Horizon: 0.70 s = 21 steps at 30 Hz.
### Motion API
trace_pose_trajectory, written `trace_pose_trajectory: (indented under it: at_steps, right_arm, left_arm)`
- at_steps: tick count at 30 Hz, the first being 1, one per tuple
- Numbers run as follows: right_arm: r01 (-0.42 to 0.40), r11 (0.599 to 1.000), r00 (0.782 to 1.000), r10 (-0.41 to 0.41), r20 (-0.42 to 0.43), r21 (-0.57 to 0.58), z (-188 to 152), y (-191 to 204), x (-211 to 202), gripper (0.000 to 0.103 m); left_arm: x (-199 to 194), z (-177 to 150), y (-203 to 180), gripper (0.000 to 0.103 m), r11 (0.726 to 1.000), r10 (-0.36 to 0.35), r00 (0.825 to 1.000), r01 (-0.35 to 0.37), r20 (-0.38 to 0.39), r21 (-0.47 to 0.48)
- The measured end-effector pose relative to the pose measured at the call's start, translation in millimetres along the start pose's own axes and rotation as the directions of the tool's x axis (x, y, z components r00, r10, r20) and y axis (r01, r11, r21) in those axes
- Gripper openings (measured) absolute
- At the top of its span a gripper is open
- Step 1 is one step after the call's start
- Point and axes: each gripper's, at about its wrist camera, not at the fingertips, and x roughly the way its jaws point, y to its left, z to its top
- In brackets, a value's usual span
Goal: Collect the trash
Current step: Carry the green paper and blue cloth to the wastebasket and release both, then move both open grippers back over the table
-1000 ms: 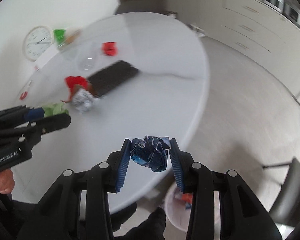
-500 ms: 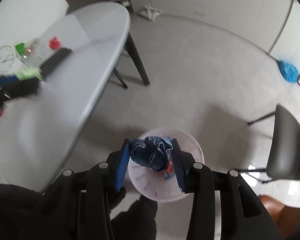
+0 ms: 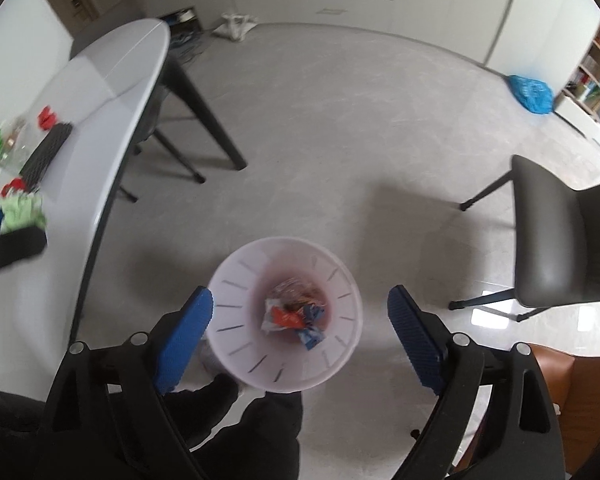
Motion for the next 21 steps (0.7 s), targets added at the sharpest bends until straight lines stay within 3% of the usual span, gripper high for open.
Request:
trace_pose_trajectory:
  at_steps: [3, 5, 8, 11, 21]
  right_arm:
    - [0.021, 0.999, 1.000, -0.021, 0.012, 0.030, -1, -14, -5, 0.090]
    - [0.032, 0.999, 0.999, -0.032, 0.015, 0.043, -3, -22, -9, 0.092]
    - [0.044, 0.997, 0.999, -0.045, 0.020, 0.056, -8, -29, -13, 0.093]
    - [0.054, 0.996, 0.998, -0.055, 0.024, 0.064, -8, -30, -15, 0.096]
    - [0.051, 0.998, 0.998, -0.052, 0.035, 0.042, -2, -18, -18, 0.097]
  left_arm:
    - [4, 3, -12, 0.038, 0.999, -0.018, 1.000, 0.018, -0.008, 0.037]
    - [4, 5, -19, 0.068, 0.999, -0.014, 1.000, 0.015, -0.011, 0.051]
    - [-4, 6, -26, 0.091, 0.997, 0.019, 1.000, -0.021, 0.023, 0.068]
    - [-11, 8, -29, 0.095, 0.997, 0.019, 0.999, -0.022, 0.047, 0.074]
    - [-19, 6, -18, 0.095, 0.998, 0.036, 0.998, -0.038, 0.046, 0.044]
